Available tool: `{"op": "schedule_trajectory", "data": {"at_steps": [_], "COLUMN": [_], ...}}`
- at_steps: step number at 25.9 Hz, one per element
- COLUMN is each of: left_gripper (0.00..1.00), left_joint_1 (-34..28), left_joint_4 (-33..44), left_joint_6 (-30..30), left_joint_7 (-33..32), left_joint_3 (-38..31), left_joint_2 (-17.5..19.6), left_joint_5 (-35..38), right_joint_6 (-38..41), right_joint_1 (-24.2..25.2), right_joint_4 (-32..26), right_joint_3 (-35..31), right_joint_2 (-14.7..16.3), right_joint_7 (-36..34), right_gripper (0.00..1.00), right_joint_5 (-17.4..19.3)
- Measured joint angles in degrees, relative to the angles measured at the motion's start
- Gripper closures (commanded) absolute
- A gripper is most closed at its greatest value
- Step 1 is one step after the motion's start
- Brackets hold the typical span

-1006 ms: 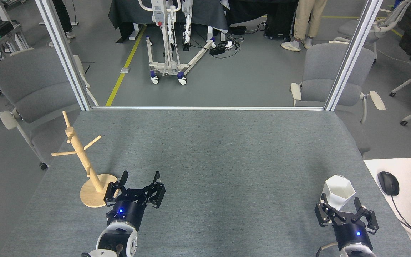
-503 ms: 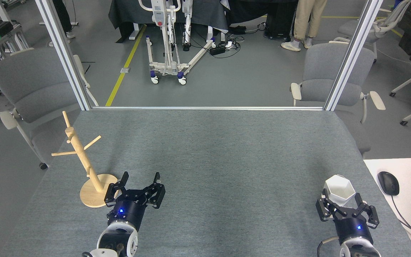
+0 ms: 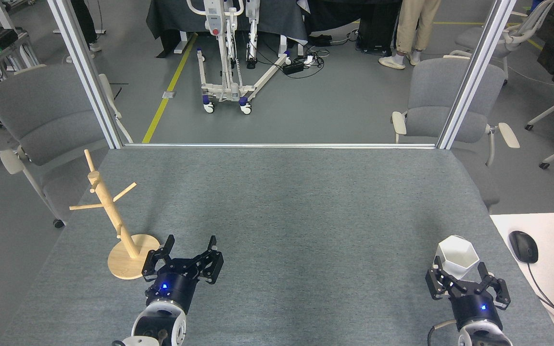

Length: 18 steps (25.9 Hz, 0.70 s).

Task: Hang cup on storage rack
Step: 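Close the right gripper on the white cup rim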

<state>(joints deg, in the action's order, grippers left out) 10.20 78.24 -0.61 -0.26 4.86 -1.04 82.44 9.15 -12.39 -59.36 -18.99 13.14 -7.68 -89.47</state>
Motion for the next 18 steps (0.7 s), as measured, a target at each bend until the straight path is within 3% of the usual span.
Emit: {"op": "schedule_trajectory", "data": {"at_steps": [18], "left_gripper": [0.01], "left_joint_1": [1.7], "left_joint_4": [-3.0], "left_joint_6": [-0.1], "left_joint_7": [0.0], "left_joint_3": [-0.1], "left_joint_2": [-0.1], "left_joint_5": [-0.2], "right_joint_6": [-0.1], "right_joint_1": [-4.6], "right_joint_4": [6.7], "right_joint_3": [0.0], "right_joint_2": [1.7], "right_joint_7": [-0.4], "right_gripper": [0.01], "right_joint_5": [-1.5]}}
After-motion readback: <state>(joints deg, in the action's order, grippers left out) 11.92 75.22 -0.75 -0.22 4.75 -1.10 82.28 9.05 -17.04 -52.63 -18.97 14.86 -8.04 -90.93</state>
